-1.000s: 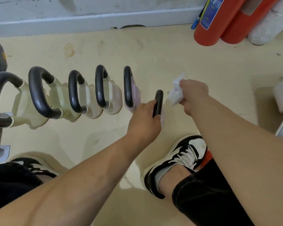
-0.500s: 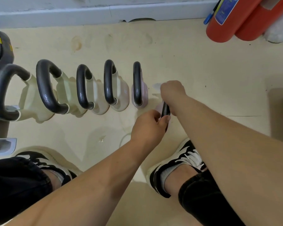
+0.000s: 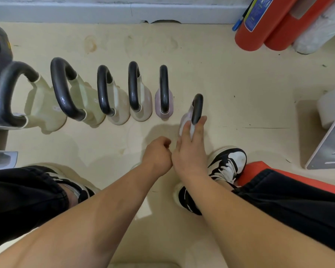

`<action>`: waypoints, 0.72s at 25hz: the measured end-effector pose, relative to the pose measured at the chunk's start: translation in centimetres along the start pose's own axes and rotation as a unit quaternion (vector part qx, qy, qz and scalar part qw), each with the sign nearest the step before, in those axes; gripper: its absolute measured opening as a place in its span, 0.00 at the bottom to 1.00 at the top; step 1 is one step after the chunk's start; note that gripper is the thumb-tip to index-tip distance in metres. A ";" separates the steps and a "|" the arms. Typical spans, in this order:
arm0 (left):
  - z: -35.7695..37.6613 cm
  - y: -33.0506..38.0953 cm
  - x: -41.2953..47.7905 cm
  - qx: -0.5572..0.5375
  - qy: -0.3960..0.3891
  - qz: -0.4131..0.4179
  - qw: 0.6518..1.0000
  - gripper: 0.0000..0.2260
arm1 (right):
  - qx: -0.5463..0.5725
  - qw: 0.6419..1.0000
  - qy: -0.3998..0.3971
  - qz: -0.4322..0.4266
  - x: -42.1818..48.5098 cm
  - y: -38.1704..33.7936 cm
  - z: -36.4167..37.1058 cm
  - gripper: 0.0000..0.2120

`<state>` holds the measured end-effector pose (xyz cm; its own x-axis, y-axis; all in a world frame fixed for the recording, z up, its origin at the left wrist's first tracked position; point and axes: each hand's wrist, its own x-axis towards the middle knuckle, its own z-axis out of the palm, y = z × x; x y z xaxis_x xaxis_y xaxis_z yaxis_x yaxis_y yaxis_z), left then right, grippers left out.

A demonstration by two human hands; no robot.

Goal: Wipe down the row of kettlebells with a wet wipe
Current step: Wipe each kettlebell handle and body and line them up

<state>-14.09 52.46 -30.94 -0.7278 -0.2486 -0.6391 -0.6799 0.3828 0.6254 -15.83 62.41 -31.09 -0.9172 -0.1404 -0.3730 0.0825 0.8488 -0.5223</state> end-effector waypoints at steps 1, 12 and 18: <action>-0.4 -0.6 -0.2 0.003 0.004 -0.011 1.000 0.19 | 0.003 1.000 0.001 -0.003 -0.8 0.3 0.8 0.32; -0.7 -0.5 -0.7 -0.076 -0.010 -0.017 0.997 0.16 | 0.210 0.964 0.032 0.158 4.8 -1.7 -3.3 0.21; -0.2 -2.0 -0.8 -0.079 -0.020 -0.038 0.996 0.18 | 0.368 0.882 0.081 0.282 1.9 -2.2 -0.3 0.23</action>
<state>-12.12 51.69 -31.61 -0.6712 -0.2349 -0.7031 -0.7413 0.2188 0.6346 -17.89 60.45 -30.47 -0.6873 0.3234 -0.6505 0.7206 0.1899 -0.6669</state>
